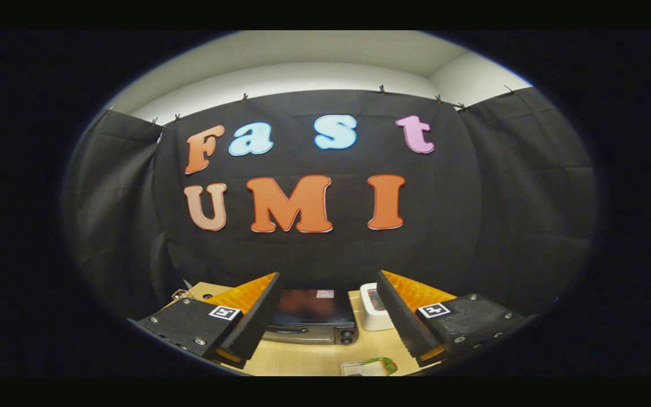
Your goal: Open the toaster oven, put the food inside, and close the toaster oven door.
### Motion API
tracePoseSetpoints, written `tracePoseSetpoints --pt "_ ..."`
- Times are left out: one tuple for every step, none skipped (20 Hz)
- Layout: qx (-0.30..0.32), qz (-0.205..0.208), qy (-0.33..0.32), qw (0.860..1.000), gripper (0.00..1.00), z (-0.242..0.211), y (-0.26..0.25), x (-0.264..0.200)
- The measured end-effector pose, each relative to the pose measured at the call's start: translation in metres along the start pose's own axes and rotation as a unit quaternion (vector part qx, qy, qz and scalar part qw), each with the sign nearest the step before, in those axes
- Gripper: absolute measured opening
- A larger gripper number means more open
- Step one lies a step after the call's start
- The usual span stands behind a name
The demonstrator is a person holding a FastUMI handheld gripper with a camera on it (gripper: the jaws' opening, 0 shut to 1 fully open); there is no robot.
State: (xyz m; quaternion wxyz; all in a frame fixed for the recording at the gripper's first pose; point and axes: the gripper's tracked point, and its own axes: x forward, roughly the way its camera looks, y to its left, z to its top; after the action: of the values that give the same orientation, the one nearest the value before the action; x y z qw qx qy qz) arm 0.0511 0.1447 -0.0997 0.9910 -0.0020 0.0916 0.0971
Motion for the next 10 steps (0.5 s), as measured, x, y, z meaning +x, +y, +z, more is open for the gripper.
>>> tracePoseSetpoints --pt "-0.004 0.008 0.014 1.0 0.98 -0.011 0.012 0.01" --pt "-0.009 0.015 0.025 1.0 0.98 -0.02 0.023 0.017" --pt "-0.013 0.022 0.034 0.999 0.98 -0.028 0.033 0.024" --pt "-0.015 0.028 0.044 0.999 0.99 -0.036 0.042 0.03" --pt "-0.019 0.033 0.053 0.998 0.98 -0.046 0.051 0.038" --pt "-0.022 0.037 0.061 0.997 0.99 -0.054 0.058 0.044" --pt "-0.024 0.04 0.07 0.996 0.99 -0.062 0.065 0.05" --pt "-0.025 0.042 0.081 0.996 0.99 -0.072 0.07 0.057" --pt "-0.022 0.046 0.093 0.994 0.99 -0.082 0.077 0.064" --pt "-0.017 0.051 0.105 0.993 0.98 -0.092 0.084 0.07"
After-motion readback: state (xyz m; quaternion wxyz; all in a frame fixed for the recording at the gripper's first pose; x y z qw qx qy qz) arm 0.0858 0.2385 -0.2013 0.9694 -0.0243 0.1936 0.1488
